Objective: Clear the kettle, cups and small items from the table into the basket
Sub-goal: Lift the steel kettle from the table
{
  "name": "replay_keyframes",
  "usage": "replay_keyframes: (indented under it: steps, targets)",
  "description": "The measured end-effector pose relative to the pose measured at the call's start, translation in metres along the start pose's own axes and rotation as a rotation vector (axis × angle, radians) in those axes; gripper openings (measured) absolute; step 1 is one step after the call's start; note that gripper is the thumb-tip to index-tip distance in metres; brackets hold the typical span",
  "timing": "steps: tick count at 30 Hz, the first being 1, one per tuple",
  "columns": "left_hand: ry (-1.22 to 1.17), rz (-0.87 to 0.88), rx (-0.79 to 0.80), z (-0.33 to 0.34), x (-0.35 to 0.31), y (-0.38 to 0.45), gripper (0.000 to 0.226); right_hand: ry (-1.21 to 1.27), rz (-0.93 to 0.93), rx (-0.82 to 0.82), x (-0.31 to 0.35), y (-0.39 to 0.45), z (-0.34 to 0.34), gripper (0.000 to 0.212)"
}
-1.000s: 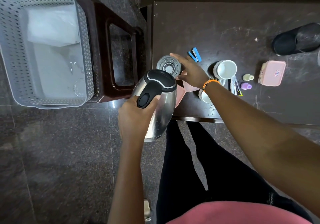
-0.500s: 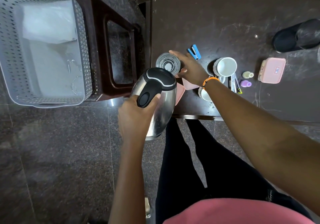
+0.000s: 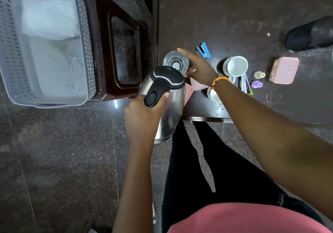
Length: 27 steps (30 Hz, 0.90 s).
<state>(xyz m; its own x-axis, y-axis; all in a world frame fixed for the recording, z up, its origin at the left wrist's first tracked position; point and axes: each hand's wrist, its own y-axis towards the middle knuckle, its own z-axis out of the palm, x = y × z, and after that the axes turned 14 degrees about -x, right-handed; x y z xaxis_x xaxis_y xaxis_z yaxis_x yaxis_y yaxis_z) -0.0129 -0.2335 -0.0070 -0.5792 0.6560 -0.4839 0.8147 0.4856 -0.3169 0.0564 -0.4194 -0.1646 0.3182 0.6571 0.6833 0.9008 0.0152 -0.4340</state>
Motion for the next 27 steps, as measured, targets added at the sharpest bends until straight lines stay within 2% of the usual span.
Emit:
replay_keyframes:
  steps: [27]
  targets:
    - [0.007, -0.066, 0.027, -0.002, -0.013, 0.003, 0.043, 0.037, 0.000, 0.003, -0.009, 0.004, 0.005, 0.085]
